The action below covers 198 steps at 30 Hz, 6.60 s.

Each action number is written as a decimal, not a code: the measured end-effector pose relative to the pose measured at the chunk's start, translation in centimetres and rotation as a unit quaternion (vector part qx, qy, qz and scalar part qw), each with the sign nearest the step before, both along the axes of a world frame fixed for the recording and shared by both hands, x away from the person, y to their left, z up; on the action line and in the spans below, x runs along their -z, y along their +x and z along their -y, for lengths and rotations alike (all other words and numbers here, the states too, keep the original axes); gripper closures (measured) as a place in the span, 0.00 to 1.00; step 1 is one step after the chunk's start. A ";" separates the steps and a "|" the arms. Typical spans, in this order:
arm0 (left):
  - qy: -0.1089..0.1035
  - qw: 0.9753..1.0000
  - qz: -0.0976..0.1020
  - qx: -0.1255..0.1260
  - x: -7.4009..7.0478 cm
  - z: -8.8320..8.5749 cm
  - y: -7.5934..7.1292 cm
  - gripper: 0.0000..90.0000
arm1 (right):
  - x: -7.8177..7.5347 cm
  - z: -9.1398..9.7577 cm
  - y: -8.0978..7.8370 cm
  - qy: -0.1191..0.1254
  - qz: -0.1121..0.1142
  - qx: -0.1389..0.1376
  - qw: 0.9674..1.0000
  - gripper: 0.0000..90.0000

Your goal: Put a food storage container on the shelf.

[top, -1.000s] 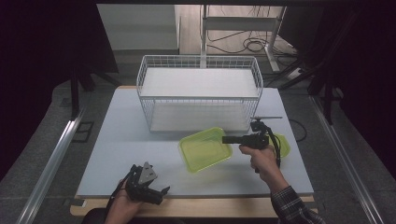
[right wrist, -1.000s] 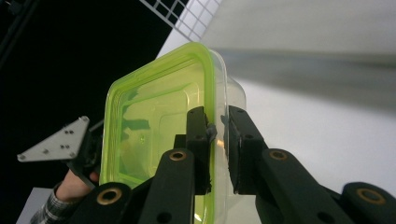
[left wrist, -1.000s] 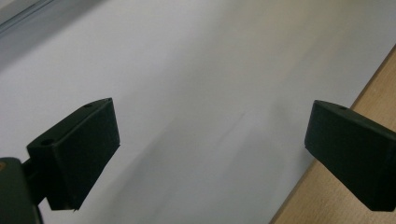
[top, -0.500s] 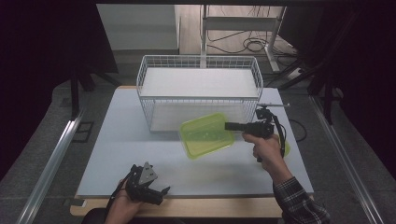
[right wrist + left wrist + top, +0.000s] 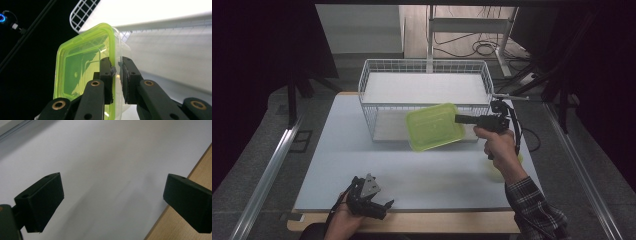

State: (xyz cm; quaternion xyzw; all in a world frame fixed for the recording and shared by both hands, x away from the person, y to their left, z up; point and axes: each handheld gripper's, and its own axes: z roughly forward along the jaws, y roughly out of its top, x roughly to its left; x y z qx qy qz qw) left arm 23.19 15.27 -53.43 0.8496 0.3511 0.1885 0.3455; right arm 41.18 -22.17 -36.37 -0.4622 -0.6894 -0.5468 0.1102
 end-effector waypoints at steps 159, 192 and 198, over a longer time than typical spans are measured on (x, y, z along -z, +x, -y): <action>-0.071 0.997 -0.015 -0.011 -0.3 -1.1 0.2 0.02 | 2.5 -0.5 -5.3 -0.220 0.180 -0.016 0.959 0.07; -0.062 0.998 -0.022 -0.020 -0.4 -1.0 0.2 0.04 | 10.9 0.6 -10.4 -0.258 0.171 -0.030 0.950 0.07; -0.058 0.998 -0.020 -0.019 -0.4 -0.9 0.2 0.03 | 12.0 0.9 -10.3 -0.270 0.155 -0.023 0.950 0.05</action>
